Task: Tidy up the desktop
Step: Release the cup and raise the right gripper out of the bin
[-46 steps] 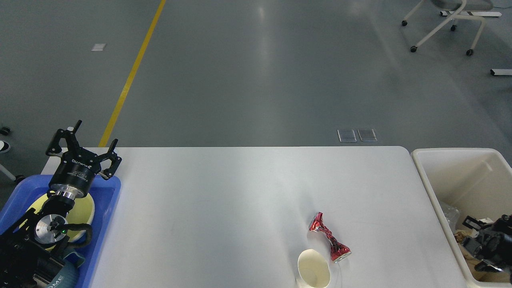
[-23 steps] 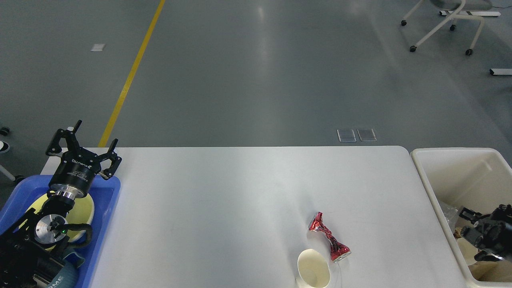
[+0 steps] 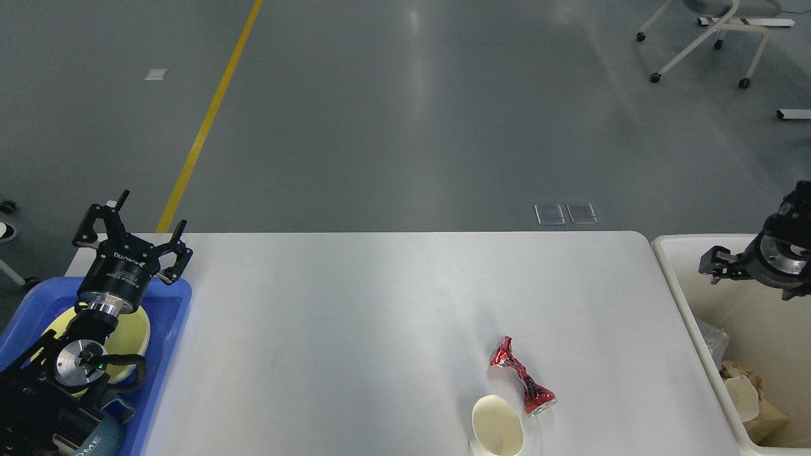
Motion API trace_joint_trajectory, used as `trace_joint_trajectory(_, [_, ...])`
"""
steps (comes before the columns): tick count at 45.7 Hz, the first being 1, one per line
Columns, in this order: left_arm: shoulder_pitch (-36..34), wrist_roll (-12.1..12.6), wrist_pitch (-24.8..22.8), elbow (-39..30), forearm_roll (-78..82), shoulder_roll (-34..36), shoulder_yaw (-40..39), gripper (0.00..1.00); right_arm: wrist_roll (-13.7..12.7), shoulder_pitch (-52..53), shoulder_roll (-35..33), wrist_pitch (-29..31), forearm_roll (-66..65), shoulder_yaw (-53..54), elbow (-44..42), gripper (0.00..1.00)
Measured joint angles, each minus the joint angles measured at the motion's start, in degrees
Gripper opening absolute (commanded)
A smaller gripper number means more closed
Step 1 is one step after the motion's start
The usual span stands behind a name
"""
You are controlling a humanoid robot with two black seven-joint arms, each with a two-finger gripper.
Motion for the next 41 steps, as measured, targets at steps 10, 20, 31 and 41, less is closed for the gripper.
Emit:
trace_joint_trajectory(10, [0.0,0.0,0.0,0.0,0.0,0.0,0.0,0.96,-0.3,22.5,2.1,13.7,0.4,-8.3,16.9,1.00])
trace_joint_trajectory(20, [0.0,0.0,0.0,0.0,0.0,0.0,0.0,0.96,-0.8,42.9,4.0,19.2,7.7,-12.6,32.7,1.00])
trace_joint_trajectory(31, [0.0,0.0,0.0,0.0,0.0,0.0,0.0,0.96,-1.1,57.4,6.4,18.0,16.4,-14.5,49.1,1.00])
trace_joint_trajectory(41, [0.0,0.0,0.0,0.0,0.0,0.0,0.0,0.96,-1.1,63.2,6.5,17.7,19.0,-14.6,54.7,1.00])
